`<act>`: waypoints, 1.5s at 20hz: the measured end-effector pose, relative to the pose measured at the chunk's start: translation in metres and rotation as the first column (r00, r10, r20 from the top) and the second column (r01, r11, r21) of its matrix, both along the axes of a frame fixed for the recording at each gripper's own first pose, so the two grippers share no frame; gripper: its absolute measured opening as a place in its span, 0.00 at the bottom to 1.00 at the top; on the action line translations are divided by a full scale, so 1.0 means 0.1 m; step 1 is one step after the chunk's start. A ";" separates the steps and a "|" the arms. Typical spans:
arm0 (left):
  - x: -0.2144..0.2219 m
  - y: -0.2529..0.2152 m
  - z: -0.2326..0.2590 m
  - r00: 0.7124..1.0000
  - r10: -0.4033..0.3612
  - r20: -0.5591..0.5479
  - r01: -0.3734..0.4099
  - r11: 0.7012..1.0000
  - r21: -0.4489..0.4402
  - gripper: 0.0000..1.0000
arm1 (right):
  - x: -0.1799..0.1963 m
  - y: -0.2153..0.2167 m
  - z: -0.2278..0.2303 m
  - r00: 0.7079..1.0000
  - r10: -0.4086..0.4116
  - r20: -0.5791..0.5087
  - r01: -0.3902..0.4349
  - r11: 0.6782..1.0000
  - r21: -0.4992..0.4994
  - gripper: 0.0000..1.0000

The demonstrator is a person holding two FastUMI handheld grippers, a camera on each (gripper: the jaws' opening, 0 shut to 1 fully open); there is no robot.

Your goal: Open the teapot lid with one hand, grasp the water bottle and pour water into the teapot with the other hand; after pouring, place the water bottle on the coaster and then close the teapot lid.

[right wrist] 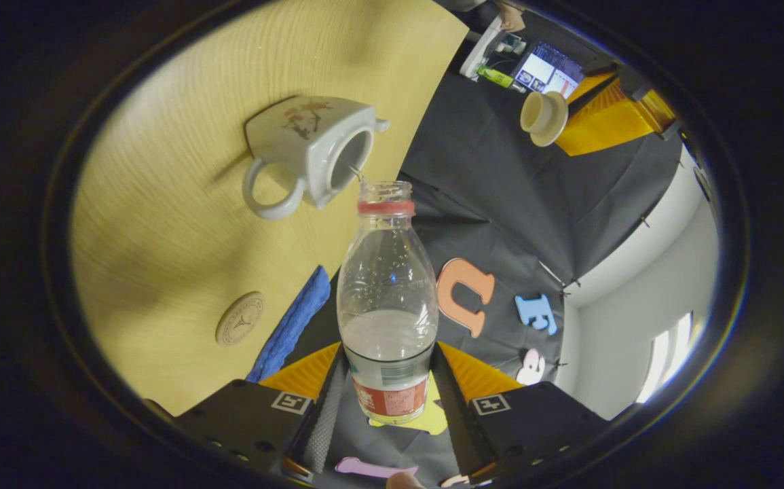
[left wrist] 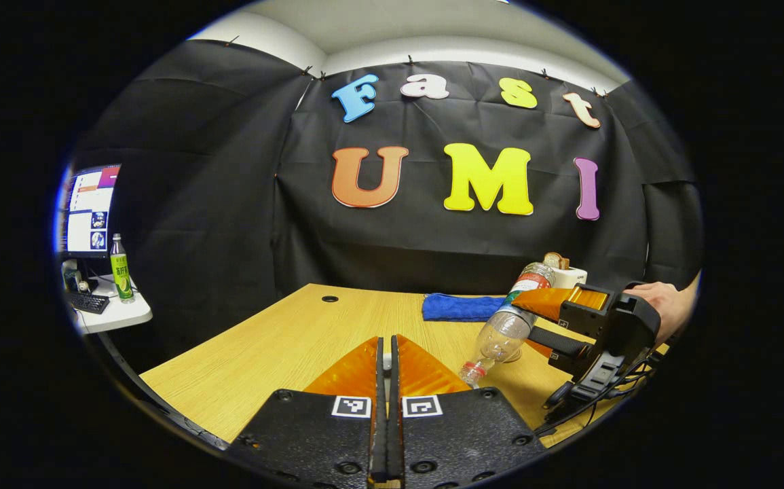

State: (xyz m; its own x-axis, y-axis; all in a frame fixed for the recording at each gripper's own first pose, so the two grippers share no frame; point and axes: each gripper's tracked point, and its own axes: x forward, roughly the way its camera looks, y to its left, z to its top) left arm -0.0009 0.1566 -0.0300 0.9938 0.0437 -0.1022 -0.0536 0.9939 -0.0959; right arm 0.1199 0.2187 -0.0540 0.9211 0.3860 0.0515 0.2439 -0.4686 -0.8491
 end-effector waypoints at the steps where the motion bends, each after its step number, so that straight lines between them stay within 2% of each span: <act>1: 0.00 0.00 0.00 1.000 0.000 0.000 0.000 1.000 0.000 0.03 | -0.01 0.00 0.00 1.000 0.002 0.000 -0.002 1.000 0.000 0.71; 13: -0.02 0.01 0.06 1.000 0.004 0.013 -0.004 1.000 0.004 0.03 | 0.01 0.04 -0.01 1.000 0.006 -0.008 -0.006 1.000 0.018 0.71; 18: -0.04 0.08 0.07 1.000 0.019 0.017 -0.019 1.000 0.005 0.02 | 0.07 -0.07 -0.19 0.993 -0.029 -0.117 0.044 0.991 0.124 0.72; 22: -0.05 0.10 0.10 0.999 0.030 0.024 -0.030 1.000 -0.003 0.03 | 0.03 -0.17 -0.38 0.964 -0.051 -0.259 0.117 0.962 0.246 0.71; 24: -0.06 0.11 0.09 0.999 0.030 0.023 -0.030 1.000 -0.001 0.03 | 0.02 -0.14 -0.43 0.950 -0.034 -0.310 0.137 0.938 0.318 0.71; 26: -0.05 0.10 0.09 0.999 0.029 0.024 -0.029 1.000 0.002 0.03 | 0.03 -0.17 -0.48 0.924 -0.010 -0.383 0.179 0.895 0.409 0.70; 28: -0.05 0.09 0.10 0.999 0.028 0.025 -0.028 1.000 0.005 0.03 | 0.02 -0.16 -0.45 0.890 0.027 -0.456 0.234 0.831 0.505 0.71; 30: -0.05 0.10 0.10 0.999 0.031 0.027 -0.031 1.000 0.005 0.03 | -0.03 -0.15 -0.41 0.844 0.087 -0.529 0.305 0.734 0.607 0.72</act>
